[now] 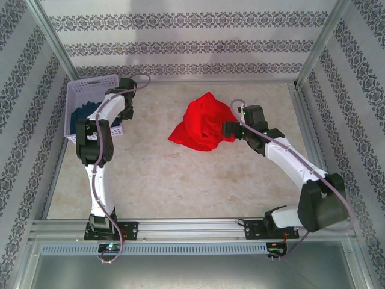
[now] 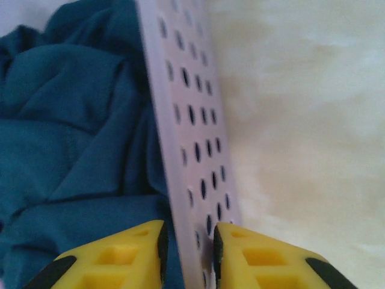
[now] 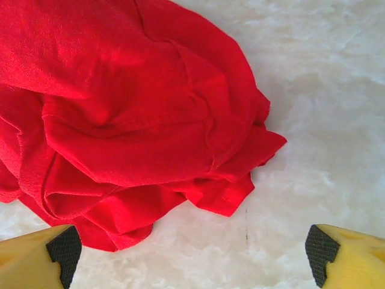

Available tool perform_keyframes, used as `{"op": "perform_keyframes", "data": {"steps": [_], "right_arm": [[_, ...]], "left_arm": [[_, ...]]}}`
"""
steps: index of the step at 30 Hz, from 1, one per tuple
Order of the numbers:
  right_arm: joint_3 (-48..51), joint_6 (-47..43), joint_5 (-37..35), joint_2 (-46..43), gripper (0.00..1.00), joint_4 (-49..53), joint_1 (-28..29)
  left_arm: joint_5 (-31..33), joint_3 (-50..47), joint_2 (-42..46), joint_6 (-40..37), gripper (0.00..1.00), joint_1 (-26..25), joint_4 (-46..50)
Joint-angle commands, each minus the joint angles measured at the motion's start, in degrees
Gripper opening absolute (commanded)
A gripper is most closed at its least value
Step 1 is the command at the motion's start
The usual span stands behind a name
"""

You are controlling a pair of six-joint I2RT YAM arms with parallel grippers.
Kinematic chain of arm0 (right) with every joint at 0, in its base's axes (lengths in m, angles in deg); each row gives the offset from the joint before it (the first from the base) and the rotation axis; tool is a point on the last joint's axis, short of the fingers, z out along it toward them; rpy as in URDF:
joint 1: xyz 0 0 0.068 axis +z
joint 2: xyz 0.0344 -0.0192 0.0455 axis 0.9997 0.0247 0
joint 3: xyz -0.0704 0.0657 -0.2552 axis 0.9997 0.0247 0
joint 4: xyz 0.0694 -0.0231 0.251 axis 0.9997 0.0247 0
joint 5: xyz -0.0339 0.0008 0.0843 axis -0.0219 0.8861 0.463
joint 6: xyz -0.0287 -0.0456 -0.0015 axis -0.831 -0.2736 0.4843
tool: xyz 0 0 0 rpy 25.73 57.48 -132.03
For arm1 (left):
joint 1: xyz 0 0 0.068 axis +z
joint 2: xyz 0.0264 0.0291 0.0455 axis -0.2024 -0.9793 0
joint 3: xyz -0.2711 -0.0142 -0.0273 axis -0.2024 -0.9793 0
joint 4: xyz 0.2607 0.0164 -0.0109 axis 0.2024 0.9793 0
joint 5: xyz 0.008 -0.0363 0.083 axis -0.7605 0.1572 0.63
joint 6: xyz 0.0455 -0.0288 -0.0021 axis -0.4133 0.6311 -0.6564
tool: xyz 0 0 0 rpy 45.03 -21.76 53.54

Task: Fold the inside-out t-shirt
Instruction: Move the basket to the top-left of the table.

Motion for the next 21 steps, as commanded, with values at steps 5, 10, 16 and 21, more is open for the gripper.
{"op": "perform_keyframes", "data": {"steps": [5, 10, 16, 21], "right_arm": [[-5.8, -7.9, 2.2, 10.4, 0.86, -3.5, 4.5], [-12.5, -12.4, -0.1, 19.7, 0.7, -3.2, 5.4], [-14.9, -14.4, -2.2, 22.3, 0.32, -2.2, 5.4], [-15.0, -14.2, -3.5, 21.2, 0.06, -1.7, 5.2]], "left_arm": [[-8.4, -1.8, 8.6, 6.8, 0.67, 1.4, -0.4], [-27.9, -19.0, 21.5, 14.2, 0.79, -5.3, -15.9], [-38.8, -29.1, 19.6, 16.7, 0.8, -16.8, -23.8], [-37.0, -23.8, 11.0, 14.6, 0.75, -21.9, -20.9]]}}
